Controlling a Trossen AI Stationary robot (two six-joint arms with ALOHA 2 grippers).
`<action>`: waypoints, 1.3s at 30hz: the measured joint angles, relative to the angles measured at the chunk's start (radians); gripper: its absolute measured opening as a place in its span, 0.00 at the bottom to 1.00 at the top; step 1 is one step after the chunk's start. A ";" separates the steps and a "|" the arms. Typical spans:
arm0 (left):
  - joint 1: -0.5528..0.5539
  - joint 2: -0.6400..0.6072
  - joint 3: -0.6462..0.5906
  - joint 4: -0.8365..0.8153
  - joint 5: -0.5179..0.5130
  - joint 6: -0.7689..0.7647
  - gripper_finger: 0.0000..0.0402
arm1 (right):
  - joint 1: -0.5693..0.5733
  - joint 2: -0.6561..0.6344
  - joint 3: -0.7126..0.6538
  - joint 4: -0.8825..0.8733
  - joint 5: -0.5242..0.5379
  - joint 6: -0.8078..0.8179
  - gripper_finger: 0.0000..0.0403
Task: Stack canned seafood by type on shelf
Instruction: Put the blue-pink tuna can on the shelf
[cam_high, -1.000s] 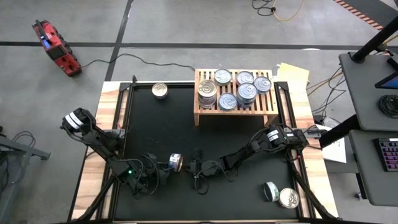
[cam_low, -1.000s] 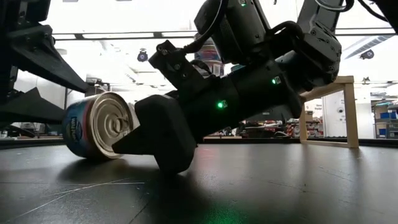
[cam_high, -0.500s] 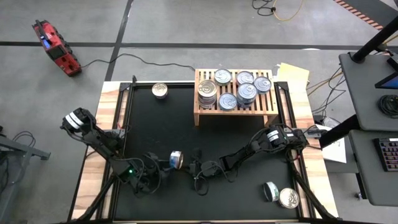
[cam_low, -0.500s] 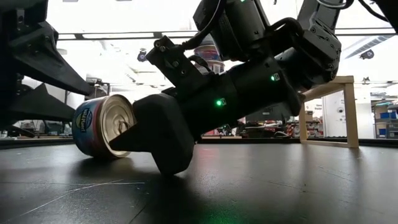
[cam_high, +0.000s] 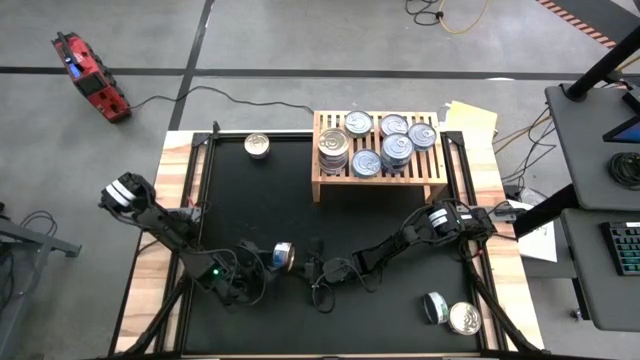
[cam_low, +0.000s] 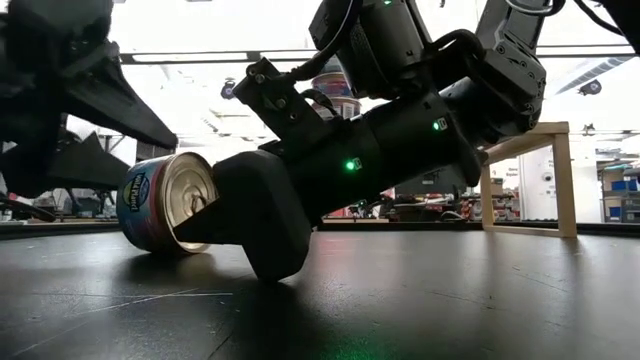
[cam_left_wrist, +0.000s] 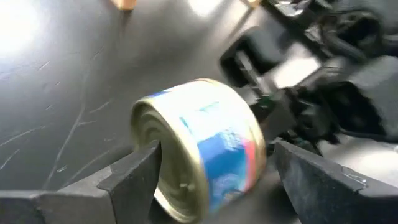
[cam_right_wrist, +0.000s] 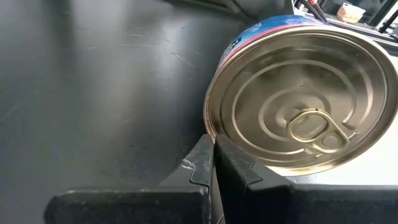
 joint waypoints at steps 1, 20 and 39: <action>0.007 0.000 -0.001 -0.012 0.011 -0.021 0.74 | -0.001 0.000 0.000 0.000 0.000 0.000 0.02; 0.023 0.000 0.007 -0.044 0.050 -0.003 0.74 | 0.015 -0.057 0.009 -0.190 0.111 0.022 0.02; 0.043 0.023 0.081 -0.181 0.102 0.013 0.74 | -0.001 -0.005 0.122 -0.161 0.039 -0.074 0.02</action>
